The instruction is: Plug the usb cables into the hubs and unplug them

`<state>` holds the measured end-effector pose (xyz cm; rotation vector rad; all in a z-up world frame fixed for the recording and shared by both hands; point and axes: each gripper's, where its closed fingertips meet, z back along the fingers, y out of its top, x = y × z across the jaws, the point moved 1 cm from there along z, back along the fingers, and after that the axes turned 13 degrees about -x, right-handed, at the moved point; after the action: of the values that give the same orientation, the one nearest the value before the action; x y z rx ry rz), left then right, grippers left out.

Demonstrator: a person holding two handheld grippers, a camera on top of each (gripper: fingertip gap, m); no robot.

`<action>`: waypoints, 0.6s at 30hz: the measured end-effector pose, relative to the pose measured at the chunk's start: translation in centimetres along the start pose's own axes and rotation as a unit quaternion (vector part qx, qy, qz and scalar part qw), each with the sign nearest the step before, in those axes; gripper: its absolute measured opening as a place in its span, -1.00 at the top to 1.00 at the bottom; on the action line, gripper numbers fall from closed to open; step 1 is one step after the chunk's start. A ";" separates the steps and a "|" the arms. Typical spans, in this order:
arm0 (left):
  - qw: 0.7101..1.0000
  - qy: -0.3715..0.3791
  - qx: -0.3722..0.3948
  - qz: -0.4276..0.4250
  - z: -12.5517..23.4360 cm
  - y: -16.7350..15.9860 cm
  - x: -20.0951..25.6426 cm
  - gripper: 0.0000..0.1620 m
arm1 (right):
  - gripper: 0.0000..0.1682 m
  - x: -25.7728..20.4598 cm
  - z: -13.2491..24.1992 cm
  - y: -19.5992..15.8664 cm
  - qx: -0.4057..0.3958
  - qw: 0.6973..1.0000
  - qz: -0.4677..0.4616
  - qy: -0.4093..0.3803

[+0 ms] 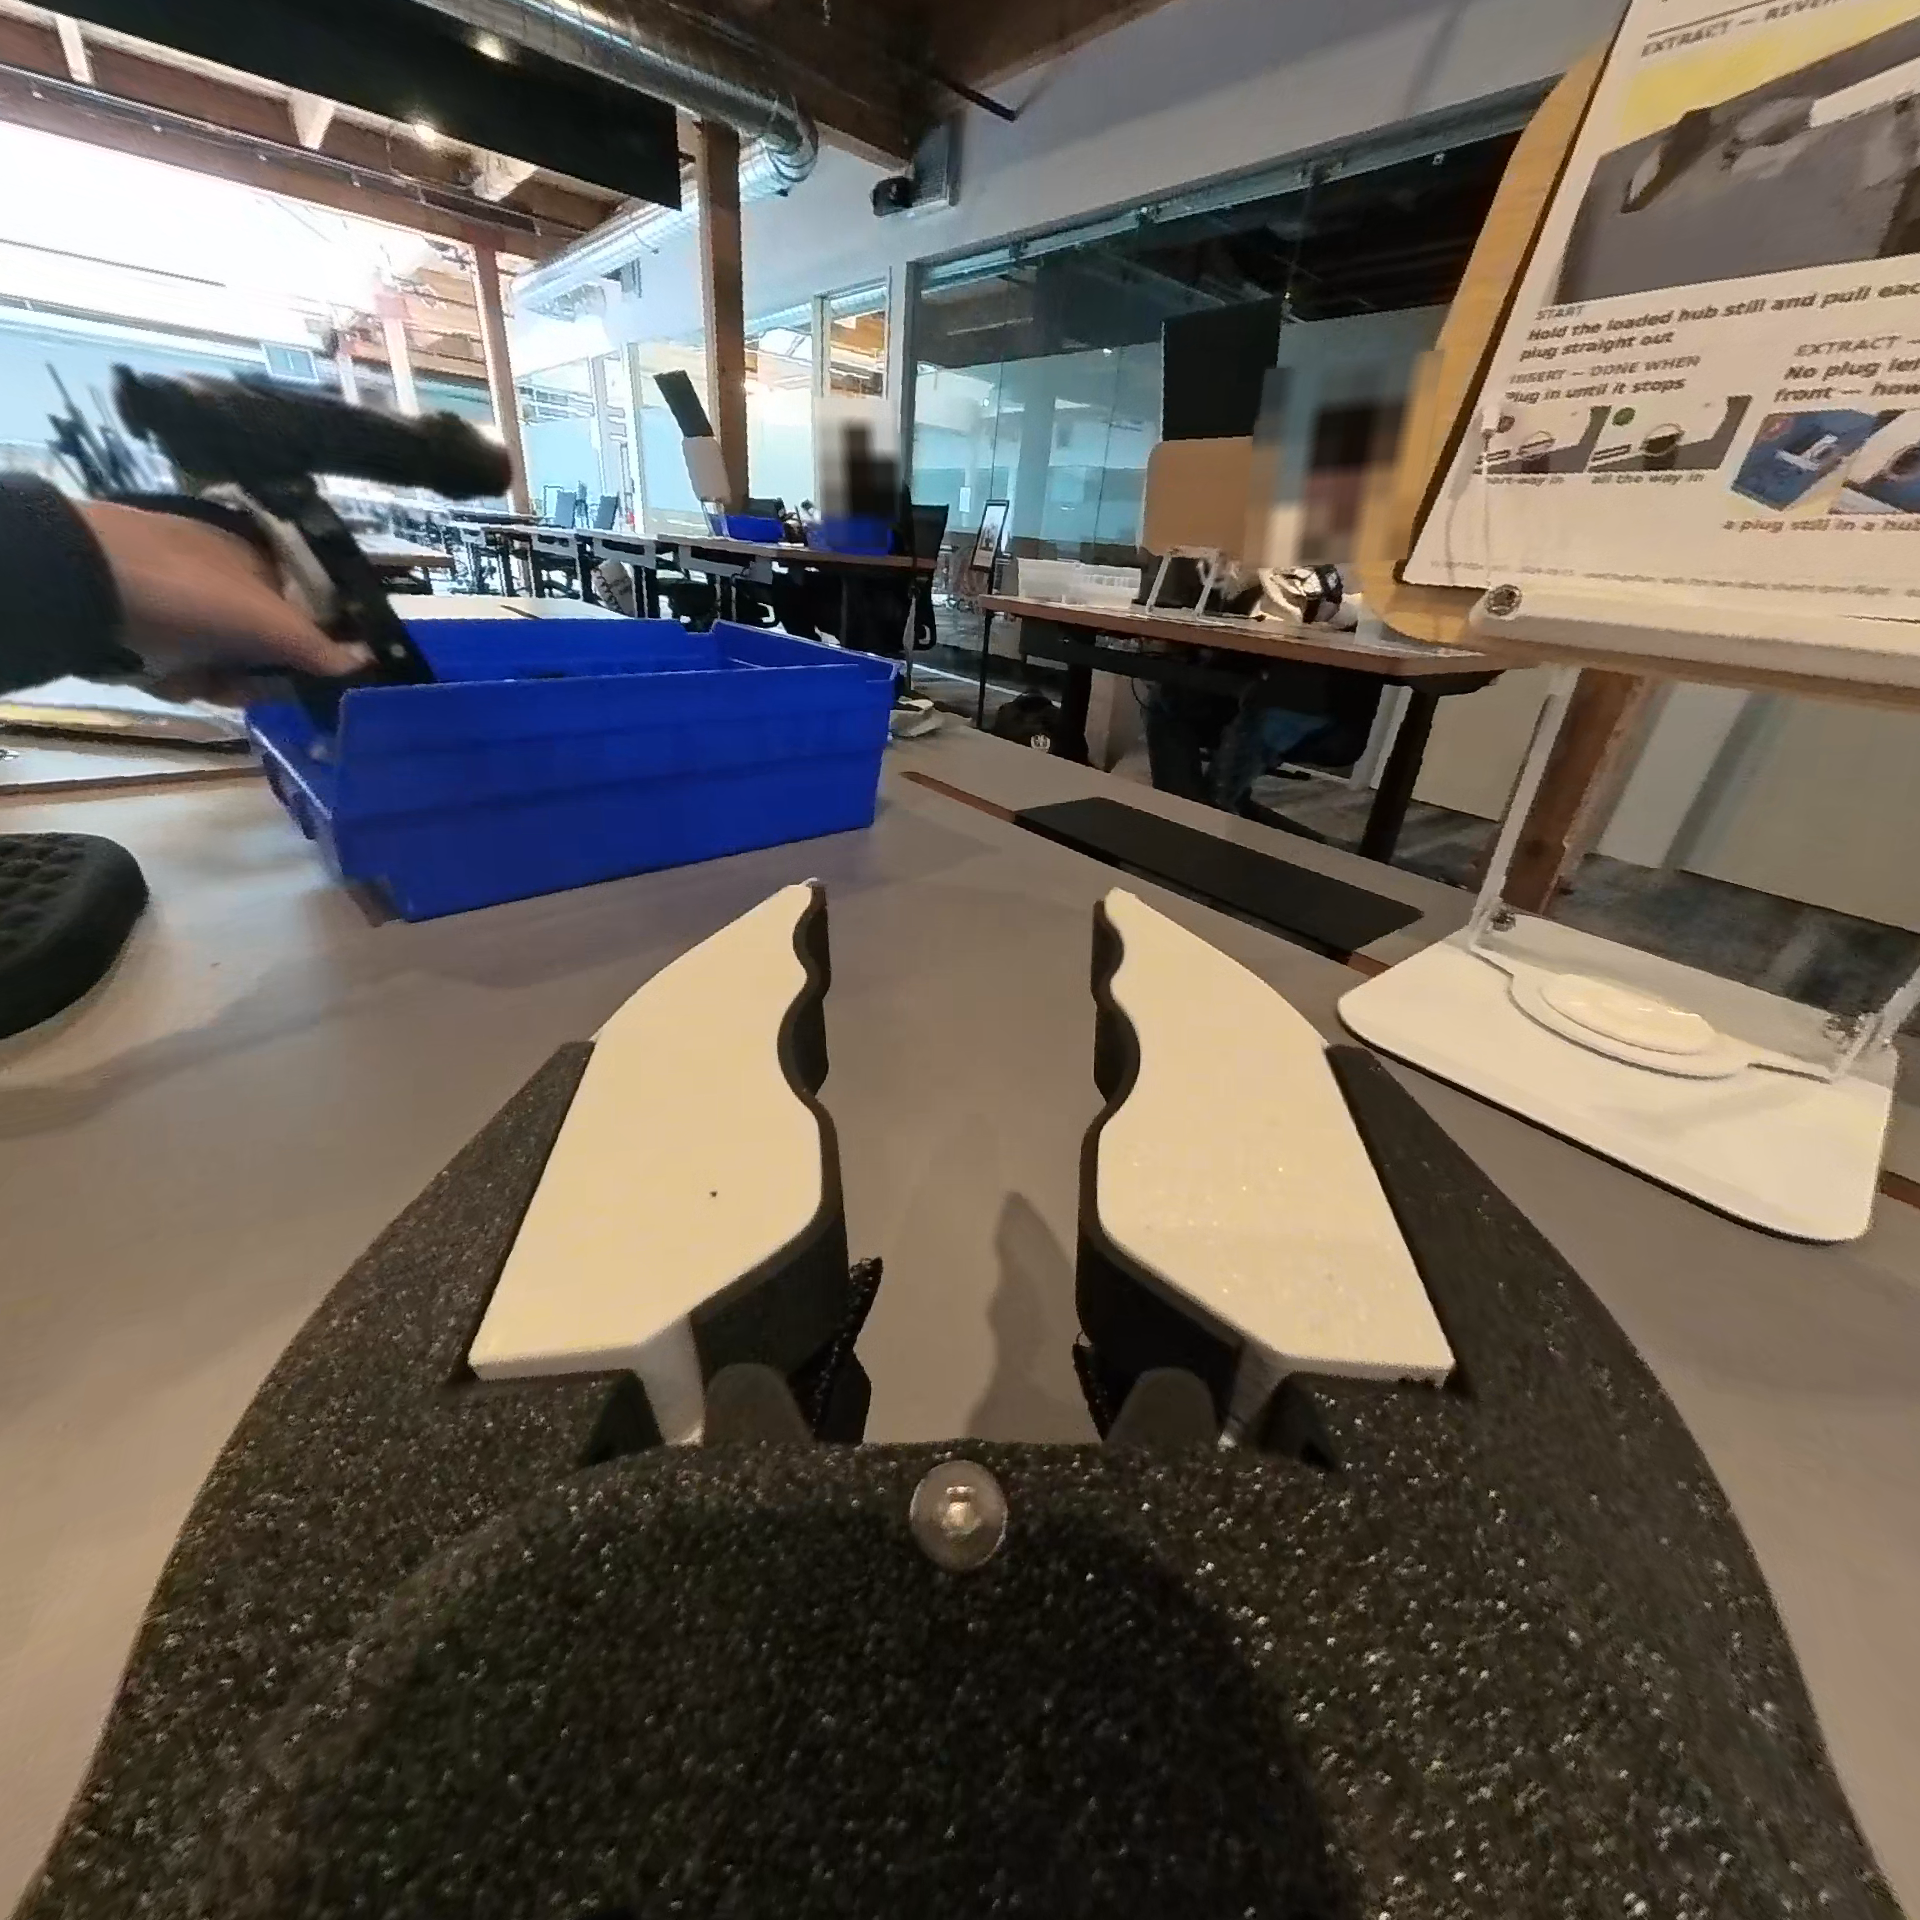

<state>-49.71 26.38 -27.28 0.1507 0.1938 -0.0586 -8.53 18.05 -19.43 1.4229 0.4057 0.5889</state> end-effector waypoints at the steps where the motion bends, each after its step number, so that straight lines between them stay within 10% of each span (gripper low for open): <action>1: 1.000 0.002 -0.008 0.003 -0.4 0.0 0.1 -0.05 | 0.43 0.0 0.0 0.0 0.001 1.000 0.000 0.002; 12: 0.999 0.018 -0.031 0.035 -2.0 0.7 -0.9 0.39 | 0.44 -0.1 0.1 0.2 0.006 1.000 -0.004 0.009; 18: 0.993 0.023 0.109 0.029 3.0 2.3 -2.4 0.52 | 0.46 -0.1 -0.1 0.0 0.003 1.000 -0.004 0.010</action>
<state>-51.33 28.24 -23.55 0.3755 0.2285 -0.0183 -8.68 18.04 -19.40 1.4208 0.4284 0.5971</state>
